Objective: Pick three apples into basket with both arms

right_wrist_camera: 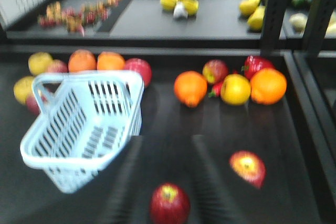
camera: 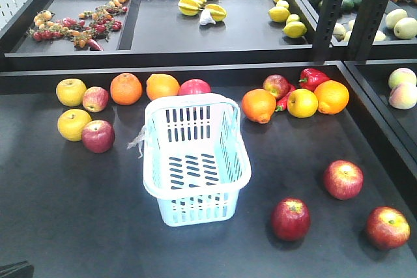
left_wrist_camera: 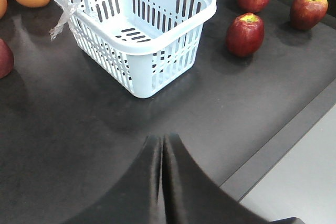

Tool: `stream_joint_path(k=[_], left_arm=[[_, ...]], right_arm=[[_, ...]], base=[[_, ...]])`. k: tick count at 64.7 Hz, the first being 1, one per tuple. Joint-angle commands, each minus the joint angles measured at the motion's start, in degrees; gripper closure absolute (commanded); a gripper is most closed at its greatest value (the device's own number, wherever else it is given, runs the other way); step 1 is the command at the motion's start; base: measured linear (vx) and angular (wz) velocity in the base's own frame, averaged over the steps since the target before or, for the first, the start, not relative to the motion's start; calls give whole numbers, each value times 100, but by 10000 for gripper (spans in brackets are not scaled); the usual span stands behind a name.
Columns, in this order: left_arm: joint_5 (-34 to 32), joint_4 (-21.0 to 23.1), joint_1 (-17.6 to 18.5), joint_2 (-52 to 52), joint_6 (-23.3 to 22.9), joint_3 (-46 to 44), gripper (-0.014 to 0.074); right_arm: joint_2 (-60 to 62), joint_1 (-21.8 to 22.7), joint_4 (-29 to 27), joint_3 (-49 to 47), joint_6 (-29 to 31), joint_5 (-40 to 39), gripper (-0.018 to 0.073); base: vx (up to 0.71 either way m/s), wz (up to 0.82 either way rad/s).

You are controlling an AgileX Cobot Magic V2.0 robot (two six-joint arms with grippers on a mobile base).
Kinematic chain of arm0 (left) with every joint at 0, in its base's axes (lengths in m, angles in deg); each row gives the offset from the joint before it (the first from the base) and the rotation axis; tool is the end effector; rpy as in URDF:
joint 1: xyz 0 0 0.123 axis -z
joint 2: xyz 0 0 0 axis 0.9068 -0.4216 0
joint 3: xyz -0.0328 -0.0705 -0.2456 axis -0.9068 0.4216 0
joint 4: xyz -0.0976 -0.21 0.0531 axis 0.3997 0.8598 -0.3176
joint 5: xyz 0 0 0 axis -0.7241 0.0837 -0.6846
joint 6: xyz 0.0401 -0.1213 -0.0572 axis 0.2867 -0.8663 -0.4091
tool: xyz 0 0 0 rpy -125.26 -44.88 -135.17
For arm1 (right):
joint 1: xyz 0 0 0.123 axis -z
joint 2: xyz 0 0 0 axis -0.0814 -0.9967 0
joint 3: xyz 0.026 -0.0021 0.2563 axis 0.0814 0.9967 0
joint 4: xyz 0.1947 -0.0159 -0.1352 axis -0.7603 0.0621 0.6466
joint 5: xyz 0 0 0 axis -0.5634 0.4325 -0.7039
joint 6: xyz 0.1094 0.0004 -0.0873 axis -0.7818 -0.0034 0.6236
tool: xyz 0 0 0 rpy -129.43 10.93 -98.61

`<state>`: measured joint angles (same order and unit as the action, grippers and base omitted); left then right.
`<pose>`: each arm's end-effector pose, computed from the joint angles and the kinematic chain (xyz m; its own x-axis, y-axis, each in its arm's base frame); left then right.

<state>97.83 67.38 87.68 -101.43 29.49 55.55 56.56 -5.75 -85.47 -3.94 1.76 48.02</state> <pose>0.1034 -0.0768 0.2183 -0.4496 0.2469 -0.8584 0.5759 0.8148 -0.0673 0.1403 0.0329 0.3378 -0.3767 -0.0110 -0.9263 -0.2195 0.9725 0.0778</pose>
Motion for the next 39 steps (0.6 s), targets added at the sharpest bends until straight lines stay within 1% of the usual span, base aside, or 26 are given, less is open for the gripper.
stream_joint_path(k=[1, 6, 8, 13, 15, 20, 22, 26, 33, 39], left_arm=[[-381, 138, 6, -43, -45, -133, 603], [-375, 138, 6, -43, -45, -133, 603], [-375, 138, 6, -43, -45, -133, 603], [-375, 138, 6, -43, -45, -133, 603], [-375, 138, 6, -43, -45, -133, 603], [-375, 138, 6, -43, -45, -133, 603], [-375, 138, 6, -43, -45, -133, 603], [-375, 138, 6, -43, -45, -133, 603], [-375, 138, 6, -43, -45, -133, 603], [-376, 132, 6, -43, -45, -133, 603]], right_arm=[[-376, 45, -270, -179, 251, -524, -15], [-598, 45, -497, -176, 434, -623, -171], [-693, 45, -637, -180, 583, -576, -171], [-1029, 45, -1371, -232, 1092, -304, -166], [-1192, 45, -1711, -295, 1384, -146, -162], [-1565, 45, -2334, -472, 1916, 136, -150], [-1771, 45, -2494, -583, 2068, 247, -144], [-2186, 45, -2635, -788, 2258, 435, -137], [-2885, 38, -2628, -1066, 2395, 951, -133], [-3462, -150, -2521, -1214, 2486, 1019, -130]], base=[[0, 0], [0, 0], [0, 0], [0, 0], [0, 0], [0, 0], [0, 0], [0, 0], [0, 0], [0, 0]])
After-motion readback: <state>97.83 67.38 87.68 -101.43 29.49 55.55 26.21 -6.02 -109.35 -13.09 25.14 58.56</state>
